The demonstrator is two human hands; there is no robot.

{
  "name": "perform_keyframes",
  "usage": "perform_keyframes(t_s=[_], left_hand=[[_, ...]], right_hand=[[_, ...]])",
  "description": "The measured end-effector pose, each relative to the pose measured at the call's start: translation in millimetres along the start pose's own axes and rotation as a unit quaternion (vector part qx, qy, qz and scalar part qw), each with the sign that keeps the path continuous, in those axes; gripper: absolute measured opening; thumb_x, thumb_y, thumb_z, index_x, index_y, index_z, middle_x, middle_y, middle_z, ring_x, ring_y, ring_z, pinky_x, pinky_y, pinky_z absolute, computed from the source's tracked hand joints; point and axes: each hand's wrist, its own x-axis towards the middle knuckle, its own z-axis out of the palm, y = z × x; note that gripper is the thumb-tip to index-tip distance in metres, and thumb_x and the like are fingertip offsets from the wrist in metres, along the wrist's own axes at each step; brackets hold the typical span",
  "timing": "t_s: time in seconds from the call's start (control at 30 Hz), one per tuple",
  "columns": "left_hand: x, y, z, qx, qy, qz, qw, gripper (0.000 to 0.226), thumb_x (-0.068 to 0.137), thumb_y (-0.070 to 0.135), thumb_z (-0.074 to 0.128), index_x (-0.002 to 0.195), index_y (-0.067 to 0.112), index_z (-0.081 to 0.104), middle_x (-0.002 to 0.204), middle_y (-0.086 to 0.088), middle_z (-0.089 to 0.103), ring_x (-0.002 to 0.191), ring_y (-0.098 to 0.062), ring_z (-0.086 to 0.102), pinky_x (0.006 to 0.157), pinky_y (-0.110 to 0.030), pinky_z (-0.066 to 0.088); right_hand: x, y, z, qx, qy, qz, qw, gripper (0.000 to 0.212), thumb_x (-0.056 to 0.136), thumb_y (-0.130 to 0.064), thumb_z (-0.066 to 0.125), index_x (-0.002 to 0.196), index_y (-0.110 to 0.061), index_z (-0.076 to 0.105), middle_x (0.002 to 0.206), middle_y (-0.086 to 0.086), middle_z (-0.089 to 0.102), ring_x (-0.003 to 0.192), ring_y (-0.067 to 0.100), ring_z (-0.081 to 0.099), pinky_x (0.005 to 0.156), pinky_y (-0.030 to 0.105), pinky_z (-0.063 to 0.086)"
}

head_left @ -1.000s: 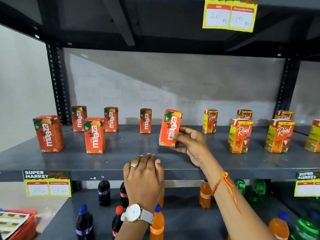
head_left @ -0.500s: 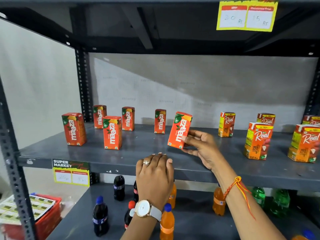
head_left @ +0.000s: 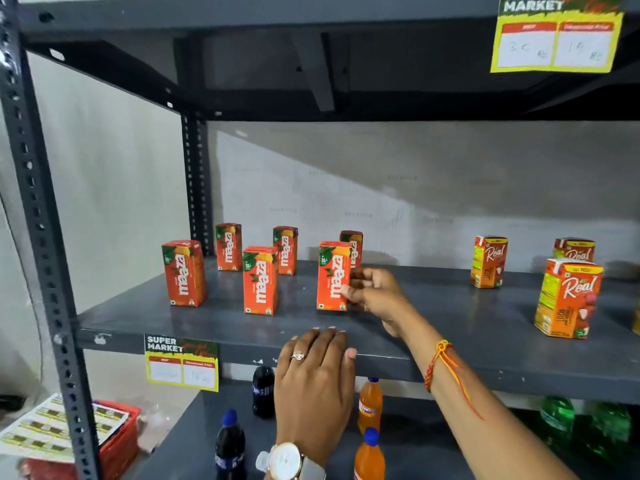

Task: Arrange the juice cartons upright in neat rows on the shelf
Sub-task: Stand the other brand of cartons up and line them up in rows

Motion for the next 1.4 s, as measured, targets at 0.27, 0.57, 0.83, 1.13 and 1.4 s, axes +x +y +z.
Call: perform_keyframes(t_s=[0.27,0.57,0.83,1.13,1.4], left_hand=[[-1,-1,4,-0.020,0.037,0.012,0.999,0.031,0.088,0.031,0.045,0.096,0.019,0.073,0.100,0.005,0.072,0.100,-0.018,0.064,0.094,-0.033,0.037],[-2,0,6,-0.028,0.046,0.007,0.999,0.031,0.088,0.031,0.045,0.097,0.018,0.072,0.100,0.004,0.072,0.100,-0.019,0.064,0.095,-0.034,0.037],[-3,1,6,-0.039,0.044,0.001,0.998,0.032,0.089,0.031,0.044,0.098,0.019,0.072,0.101,0.005,0.071,0.101,-0.018,0.064,0.094,-0.036,0.038],[3,2,-6,-0.031,0.004,0.004,1.000,0.035,0.092,0.036,0.041,0.099,0.022,0.072,0.104,0.008,0.071,0.102,-0.014,0.063,0.092,-0.031,0.040],[36,-74,-65,-0.025,0.050,-0.192,0.980,0.029,0.089,0.023,0.054,0.112,0.009,0.063,0.101,-0.013,0.069,0.090,-0.030,0.062,0.075,-0.034,0.048]], right_hand=[[0,6,-6,-0.034,0.036,0.025,0.998,0.036,0.084,0.003,0.058,0.119,0.001,0.052,0.112,0.015,0.063,0.096,0.021,0.058,0.068,0.023,0.050],[-7,9,-9,-0.068,0.066,0.028,0.995,0.033,0.084,0.000,0.059,0.117,-0.002,0.055,0.115,0.015,0.065,0.096,0.021,0.059,0.082,0.032,0.051],[-9,11,-8,-0.092,0.075,0.029,0.992,0.035,0.084,-0.004,0.060,0.119,-0.004,0.055,0.122,0.014,0.063,0.110,0.026,0.061,0.094,0.039,0.050],[-19,13,-19,-0.057,0.180,-0.084,0.978,0.044,0.078,-0.013,0.066,0.120,-0.007,0.057,0.102,0.006,0.067,0.078,0.015,0.059,0.061,0.019,0.046],[-60,-10,64,-0.104,0.025,-0.214,0.971,0.020,0.076,-0.009,0.068,0.095,-0.017,0.066,0.074,-0.012,0.063,0.066,0.001,0.061,0.059,0.008,0.047]])
